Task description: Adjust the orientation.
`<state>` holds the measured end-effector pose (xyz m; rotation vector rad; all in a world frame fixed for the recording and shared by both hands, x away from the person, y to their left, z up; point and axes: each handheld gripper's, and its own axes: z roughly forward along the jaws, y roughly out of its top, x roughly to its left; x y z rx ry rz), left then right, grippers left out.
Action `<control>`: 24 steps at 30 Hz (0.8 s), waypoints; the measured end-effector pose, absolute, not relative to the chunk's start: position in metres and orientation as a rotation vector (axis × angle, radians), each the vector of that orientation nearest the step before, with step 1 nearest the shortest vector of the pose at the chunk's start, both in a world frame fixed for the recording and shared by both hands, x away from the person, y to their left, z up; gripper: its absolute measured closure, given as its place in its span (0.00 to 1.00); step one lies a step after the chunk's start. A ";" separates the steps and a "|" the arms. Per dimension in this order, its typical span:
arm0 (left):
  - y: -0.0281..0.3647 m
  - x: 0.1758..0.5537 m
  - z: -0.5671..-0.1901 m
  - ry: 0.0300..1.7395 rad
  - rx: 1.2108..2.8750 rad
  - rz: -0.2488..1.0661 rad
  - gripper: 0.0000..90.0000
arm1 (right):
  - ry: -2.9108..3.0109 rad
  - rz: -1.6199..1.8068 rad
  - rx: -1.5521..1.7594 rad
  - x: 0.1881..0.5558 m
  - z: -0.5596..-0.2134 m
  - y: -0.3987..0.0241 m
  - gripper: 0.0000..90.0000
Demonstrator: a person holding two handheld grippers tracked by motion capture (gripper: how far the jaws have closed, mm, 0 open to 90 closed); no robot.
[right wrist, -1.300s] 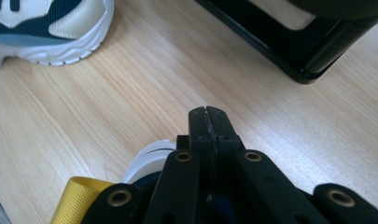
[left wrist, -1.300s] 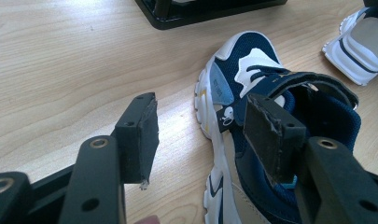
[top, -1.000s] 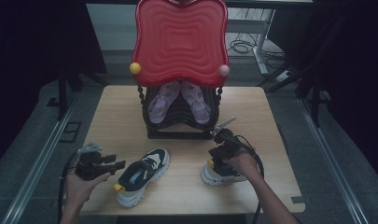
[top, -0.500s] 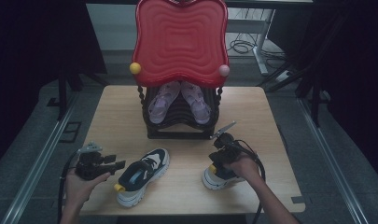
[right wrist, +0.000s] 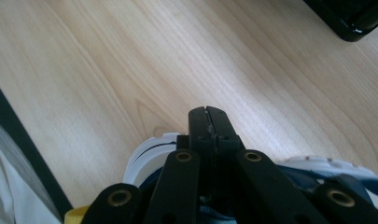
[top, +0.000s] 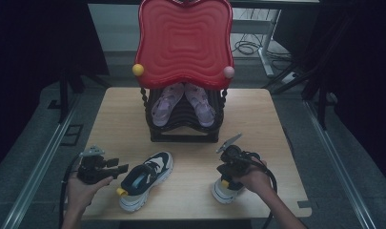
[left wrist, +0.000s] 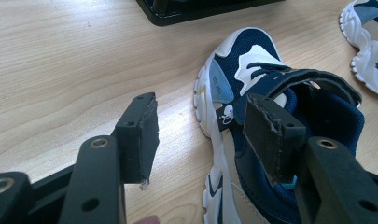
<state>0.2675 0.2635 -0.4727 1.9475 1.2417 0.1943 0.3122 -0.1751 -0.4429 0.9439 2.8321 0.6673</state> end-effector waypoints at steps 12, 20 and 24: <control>0.263 0.267 -0.473 1.242 1.949 0.193 0.50 | 2.851 0.663 0.884 0.289 -0.440 -0.182 1.00; 0.263 0.268 -0.473 1.242 1.951 0.191 0.50 | 2.851 0.666 0.884 0.275 -0.439 -0.192 1.00; 0.263 0.268 -0.473 1.242 1.949 0.190 0.50 | 2.849 0.665 0.887 0.270 -0.438 -0.196 1.00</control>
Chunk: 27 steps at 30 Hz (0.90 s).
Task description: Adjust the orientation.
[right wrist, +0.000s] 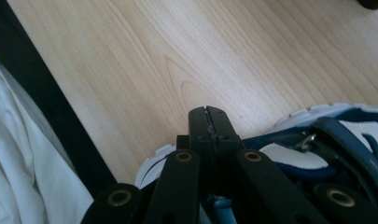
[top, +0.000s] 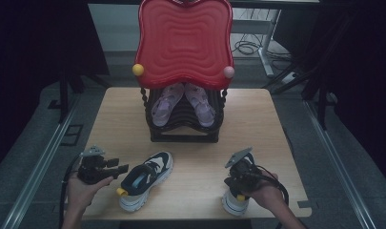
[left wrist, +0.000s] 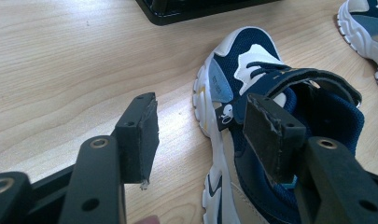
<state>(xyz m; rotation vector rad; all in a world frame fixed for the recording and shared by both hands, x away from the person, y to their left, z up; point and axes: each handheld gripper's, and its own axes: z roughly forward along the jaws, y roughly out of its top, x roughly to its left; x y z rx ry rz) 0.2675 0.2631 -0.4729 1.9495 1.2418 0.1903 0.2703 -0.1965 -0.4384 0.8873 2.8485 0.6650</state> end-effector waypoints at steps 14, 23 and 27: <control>0.262 0.268 -0.473 1.240 1.954 0.190 0.50 | 2.844 0.650 0.898 0.248 -0.437 -0.216 1.00; 0.262 0.268 -0.474 1.240 1.955 0.189 0.50 | 2.844 0.653 0.903 0.244 -0.437 -0.223 1.00; 0.262 0.268 -0.473 1.243 1.954 0.188 0.50 | 2.843 0.648 0.905 0.243 -0.437 -0.224 1.00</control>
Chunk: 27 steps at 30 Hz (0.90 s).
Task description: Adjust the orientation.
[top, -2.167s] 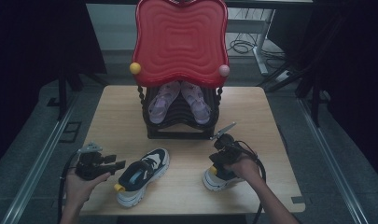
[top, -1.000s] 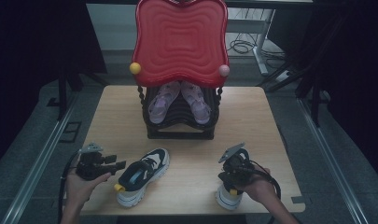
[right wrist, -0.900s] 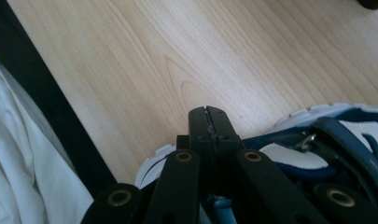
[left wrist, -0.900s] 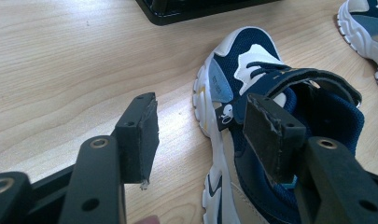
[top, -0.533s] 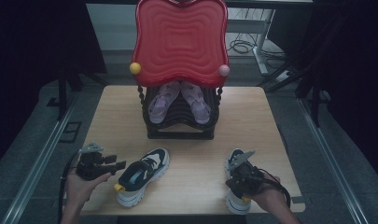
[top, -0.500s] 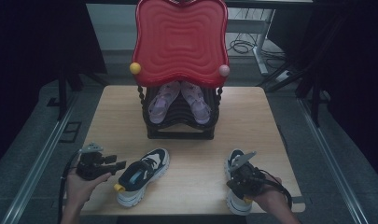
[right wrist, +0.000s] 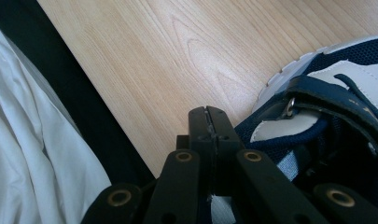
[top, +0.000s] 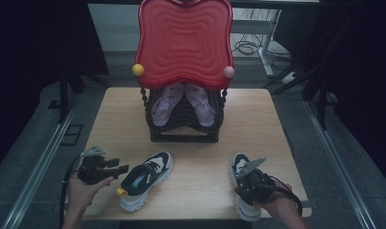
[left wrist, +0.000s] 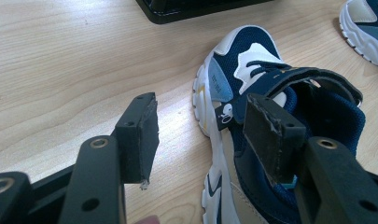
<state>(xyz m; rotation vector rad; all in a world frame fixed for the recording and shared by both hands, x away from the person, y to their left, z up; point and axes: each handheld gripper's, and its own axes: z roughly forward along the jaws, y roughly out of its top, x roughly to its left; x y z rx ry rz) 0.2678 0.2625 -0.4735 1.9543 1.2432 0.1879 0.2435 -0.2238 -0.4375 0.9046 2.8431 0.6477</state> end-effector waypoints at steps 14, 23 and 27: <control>0.263 0.268 -0.473 1.239 1.952 0.187 0.50 | 2.854 0.625 0.945 0.243 -0.437 -0.241 1.00; 0.264 0.268 -0.473 1.240 1.951 0.188 0.50 | 2.847 0.555 0.946 0.240 -0.436 -0.252 1.00; 0.264 0.268 -0.473 1.242 1.950 0.187 0.50 | 2.842 0.522 0.955 0.240 -0.438 -0.255 1.00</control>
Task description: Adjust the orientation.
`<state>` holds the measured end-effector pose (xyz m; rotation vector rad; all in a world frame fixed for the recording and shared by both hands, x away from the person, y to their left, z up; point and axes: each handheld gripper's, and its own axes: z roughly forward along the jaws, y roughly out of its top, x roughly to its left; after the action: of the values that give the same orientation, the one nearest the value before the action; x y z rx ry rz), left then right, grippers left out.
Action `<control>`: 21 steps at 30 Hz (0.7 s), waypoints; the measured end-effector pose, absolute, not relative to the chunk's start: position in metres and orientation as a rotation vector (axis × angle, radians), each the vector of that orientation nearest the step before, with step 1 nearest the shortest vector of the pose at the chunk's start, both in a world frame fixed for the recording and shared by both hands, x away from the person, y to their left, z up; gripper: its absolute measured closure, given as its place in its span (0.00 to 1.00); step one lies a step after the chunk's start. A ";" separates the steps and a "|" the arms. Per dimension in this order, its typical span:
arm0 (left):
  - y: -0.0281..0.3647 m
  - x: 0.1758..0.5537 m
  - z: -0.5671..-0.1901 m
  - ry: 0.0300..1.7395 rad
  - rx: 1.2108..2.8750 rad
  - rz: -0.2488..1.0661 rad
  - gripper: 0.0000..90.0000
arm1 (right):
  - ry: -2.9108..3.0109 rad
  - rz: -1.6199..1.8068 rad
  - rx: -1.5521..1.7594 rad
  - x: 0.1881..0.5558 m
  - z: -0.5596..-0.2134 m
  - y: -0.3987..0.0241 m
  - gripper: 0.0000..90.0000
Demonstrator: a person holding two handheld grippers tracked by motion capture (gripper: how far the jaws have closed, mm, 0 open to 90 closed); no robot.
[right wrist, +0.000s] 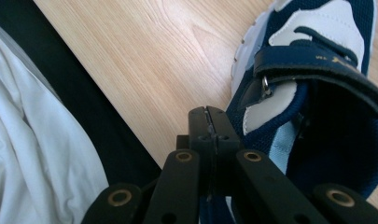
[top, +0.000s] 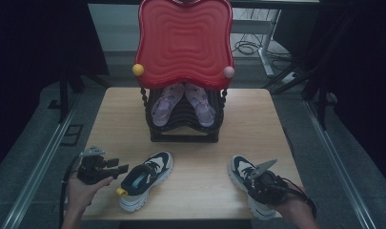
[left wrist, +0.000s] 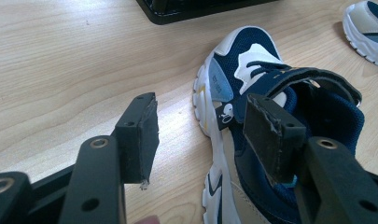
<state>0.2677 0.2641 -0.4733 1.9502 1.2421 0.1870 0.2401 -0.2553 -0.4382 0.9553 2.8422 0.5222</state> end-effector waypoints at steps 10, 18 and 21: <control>0.264 0.268 -0.474 1.242 1.953 0.186 0.50 | 2.815 0.485 0.993 0.240 -0.441 -0.268 1.00; 0.263 0.268 -0.474 1.243 1.953 0.185 0.50 | 2.805 0.498 1.003 0.241 -0.442 -0.273 1.00; 0.264 0.268 -0.473 1.242 1.951 0.185 0.50 | 2.806 0.503 1.001 0.240 -0.442 -0.273 1.00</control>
<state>0.2679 0.2638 -0.4735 1.9513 1.2425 0.1849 0.2403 -0.2728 -0.4419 1.0012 2.8057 0.5028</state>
